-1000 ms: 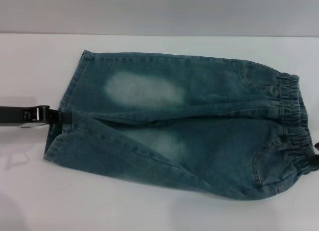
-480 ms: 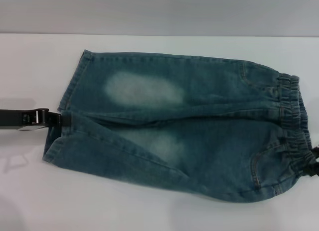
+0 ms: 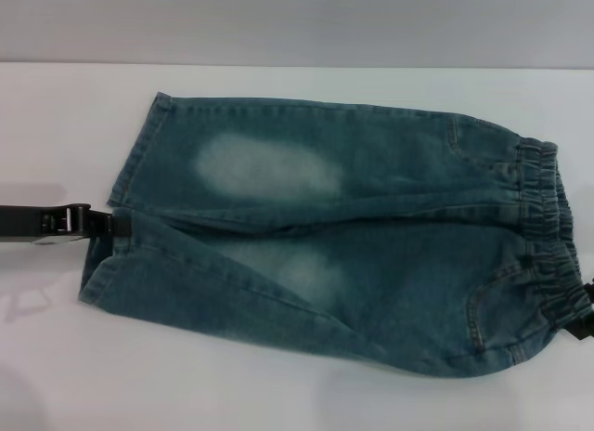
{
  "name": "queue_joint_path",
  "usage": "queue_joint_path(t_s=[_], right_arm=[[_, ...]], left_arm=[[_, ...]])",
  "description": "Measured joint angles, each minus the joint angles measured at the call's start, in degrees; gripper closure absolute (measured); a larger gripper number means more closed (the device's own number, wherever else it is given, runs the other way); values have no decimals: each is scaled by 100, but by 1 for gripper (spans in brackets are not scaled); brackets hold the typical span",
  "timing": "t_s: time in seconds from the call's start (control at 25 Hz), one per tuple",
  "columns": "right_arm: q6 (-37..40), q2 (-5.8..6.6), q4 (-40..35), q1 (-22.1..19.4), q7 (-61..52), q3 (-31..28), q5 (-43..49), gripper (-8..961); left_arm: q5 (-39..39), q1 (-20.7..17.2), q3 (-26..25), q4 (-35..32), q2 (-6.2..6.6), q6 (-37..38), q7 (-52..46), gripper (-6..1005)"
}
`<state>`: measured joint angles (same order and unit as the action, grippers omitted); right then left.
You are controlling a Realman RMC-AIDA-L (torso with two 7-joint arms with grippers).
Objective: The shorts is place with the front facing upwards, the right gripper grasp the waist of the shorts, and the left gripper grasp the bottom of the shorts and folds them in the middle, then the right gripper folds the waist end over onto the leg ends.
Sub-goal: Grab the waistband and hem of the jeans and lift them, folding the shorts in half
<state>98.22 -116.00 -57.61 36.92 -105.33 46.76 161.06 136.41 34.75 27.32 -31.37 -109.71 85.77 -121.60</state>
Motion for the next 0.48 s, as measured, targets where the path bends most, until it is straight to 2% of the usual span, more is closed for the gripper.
queue_joint_path(t_s=[0.36,0.48], right_arm=[[-36,-63,29,-1,184,0,-34,520],[-25,-70,53,-1,230,8,-40,626]], left_arm=[[-5,-7,1,0,2,-33,20,959],[-5,-12,1,0,3,-56,21,959]])
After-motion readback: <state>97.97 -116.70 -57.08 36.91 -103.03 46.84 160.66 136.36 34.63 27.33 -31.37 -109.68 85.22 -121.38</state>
